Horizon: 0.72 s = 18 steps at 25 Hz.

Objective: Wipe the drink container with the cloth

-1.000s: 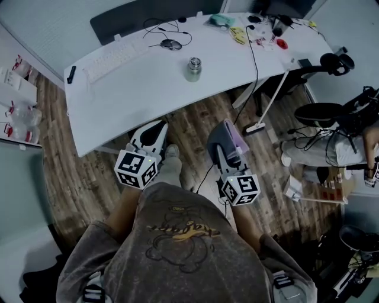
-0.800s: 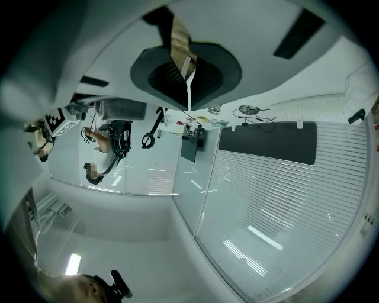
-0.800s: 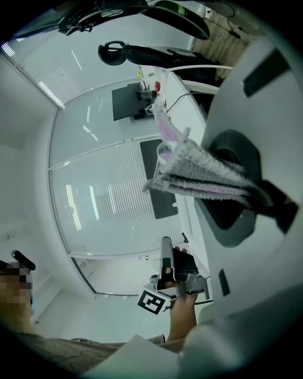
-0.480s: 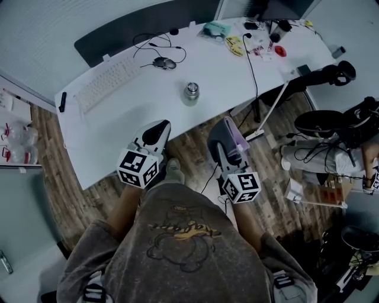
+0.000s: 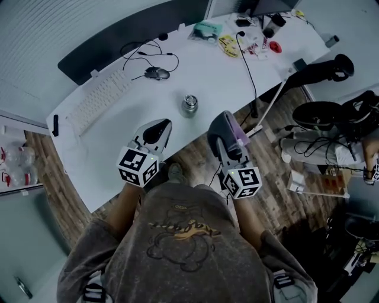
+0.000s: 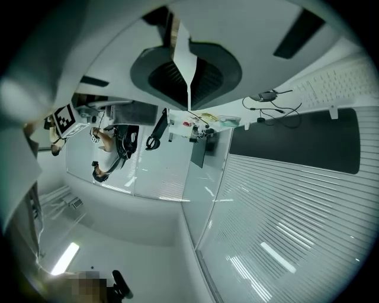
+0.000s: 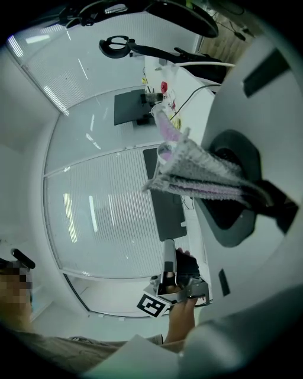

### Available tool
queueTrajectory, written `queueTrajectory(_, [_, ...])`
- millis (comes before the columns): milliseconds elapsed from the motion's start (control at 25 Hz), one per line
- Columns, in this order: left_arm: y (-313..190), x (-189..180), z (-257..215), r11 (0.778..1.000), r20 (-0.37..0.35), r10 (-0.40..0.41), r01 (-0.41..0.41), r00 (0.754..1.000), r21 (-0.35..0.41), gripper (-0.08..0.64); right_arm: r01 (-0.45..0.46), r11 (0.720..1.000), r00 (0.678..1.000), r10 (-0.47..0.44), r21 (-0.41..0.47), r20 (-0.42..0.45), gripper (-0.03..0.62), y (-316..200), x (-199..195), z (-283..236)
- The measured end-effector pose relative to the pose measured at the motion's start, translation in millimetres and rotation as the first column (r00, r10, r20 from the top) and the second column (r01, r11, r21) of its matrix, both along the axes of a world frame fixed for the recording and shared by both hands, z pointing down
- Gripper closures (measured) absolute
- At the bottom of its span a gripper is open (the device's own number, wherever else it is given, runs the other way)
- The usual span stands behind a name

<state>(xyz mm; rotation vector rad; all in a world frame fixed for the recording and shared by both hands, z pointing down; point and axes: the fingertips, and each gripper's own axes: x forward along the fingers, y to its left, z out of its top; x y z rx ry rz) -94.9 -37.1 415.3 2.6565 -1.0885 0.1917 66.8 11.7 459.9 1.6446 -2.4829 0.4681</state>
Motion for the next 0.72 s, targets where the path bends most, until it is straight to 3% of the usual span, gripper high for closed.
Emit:
queueTrajectory(280, [-13.1, 7.1, 5.1, 0.999, -0.005, 0.047, -0.047, 0.999, -0.015, 0.529, -0.036, 0.999, 0.999, 0.036, -0.012, -0.019, 0.535, -14.0, 2.6, 2.6])
queueTrajectory(720, [-30.7, 10.2, 10.6, 0.999, -0.004, 0.034, -0.034, 0.999, -0.022, 0.529, -0.013, 1.000, 0.999, 0.012, -0.023, -0.042, 0.535, -33.2, 0.9, 8.1])
